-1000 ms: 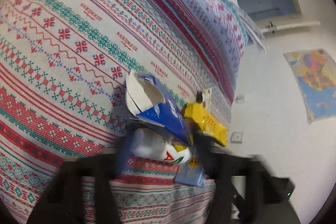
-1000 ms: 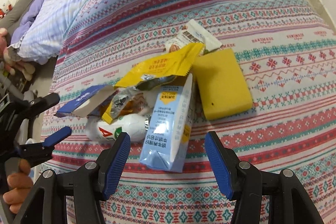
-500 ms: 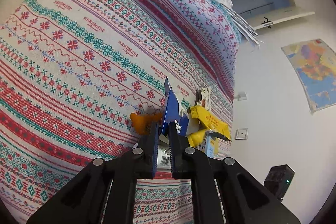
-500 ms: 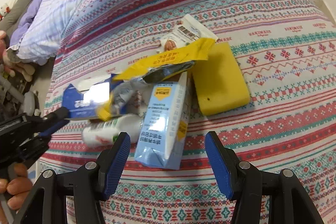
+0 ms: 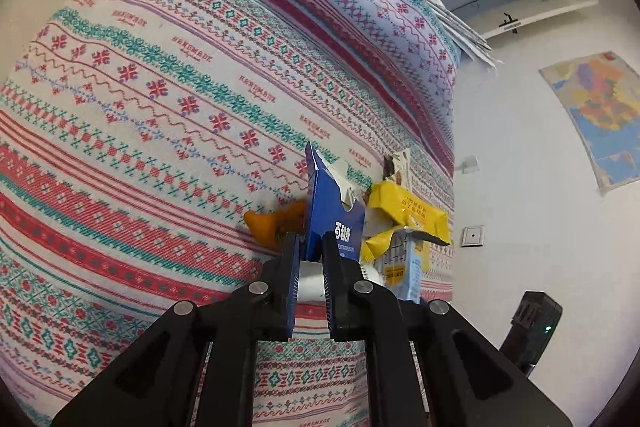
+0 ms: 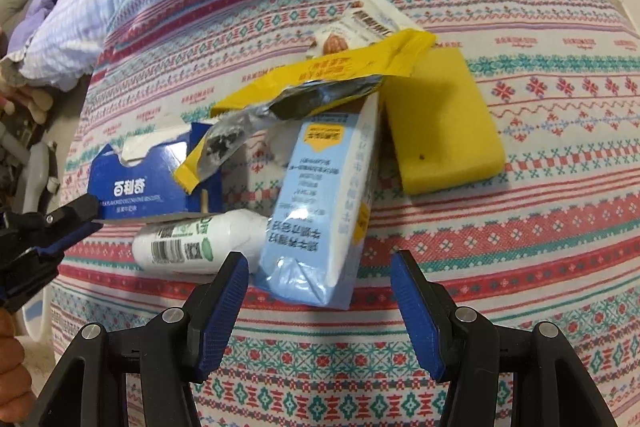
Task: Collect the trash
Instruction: 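Grasp the blue-white box with the left gripper while the right grasps the milk carton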
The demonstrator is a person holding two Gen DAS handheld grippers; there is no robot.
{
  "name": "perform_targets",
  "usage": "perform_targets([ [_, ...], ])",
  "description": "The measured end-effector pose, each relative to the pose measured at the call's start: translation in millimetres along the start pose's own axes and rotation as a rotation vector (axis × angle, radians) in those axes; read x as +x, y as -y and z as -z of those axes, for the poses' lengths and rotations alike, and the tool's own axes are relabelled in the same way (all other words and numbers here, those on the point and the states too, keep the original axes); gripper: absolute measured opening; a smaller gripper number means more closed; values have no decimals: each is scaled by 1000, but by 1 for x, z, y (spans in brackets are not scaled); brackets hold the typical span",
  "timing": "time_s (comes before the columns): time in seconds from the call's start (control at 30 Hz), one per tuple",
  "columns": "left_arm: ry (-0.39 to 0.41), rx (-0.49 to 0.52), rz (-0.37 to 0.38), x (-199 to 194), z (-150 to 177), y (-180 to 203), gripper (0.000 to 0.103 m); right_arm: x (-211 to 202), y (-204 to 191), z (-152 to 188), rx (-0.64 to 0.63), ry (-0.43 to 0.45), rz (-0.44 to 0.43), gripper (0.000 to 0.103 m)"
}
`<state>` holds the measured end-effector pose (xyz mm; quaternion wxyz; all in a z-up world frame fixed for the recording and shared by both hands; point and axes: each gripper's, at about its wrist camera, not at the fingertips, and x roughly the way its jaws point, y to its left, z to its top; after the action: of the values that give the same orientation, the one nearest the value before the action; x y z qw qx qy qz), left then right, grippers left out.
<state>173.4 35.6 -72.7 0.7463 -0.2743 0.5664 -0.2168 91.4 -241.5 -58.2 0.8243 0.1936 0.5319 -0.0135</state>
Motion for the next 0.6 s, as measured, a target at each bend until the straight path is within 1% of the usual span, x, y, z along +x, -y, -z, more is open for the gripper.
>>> perform_targets([
  [0.03,-6,-7,-3,1,0,-3,11,1,-3,0,-23,0,4,60],
  [0.07,-11,-15,-3,2,0,-5,11,1,-6,1,-43,1,13,45],
  [0.13,-27,-33,0,4,-1,-10,18,1,-9,1,-68,6,36,42],
  [0.17,-35,-45,1,4,-1,-12,29,-1,-10,2,-71,12,41,42],
  [0.2,-41,-61,0,5,-2,-14,45,-3,-10,2,-70,18,39,42],
  [0.23,-35,-71,0,5,-2,-16,51,-4,-10,2,-66,23,32,42],
  [0.27,-22,-75,-3,3,-4,-17,54,-7,-9,2,-59,29,22,41],
  [0.4,-17,-63,-15,8,-9,-16,54,-23,-12,1,-55,76,-15,41],
  [0.5,-22,-61,-24,17,-13,-14,54,-28,-17,2,-73,90,-38,41],
  [0.57,-11,-36,-34,23,-20,-9,54,-28,-20,1,-83,90,-49,41],
  [0.6,-6,-7,-48,26,-24,-6,54,-27,-21,1,-87,88,-54,41],
])
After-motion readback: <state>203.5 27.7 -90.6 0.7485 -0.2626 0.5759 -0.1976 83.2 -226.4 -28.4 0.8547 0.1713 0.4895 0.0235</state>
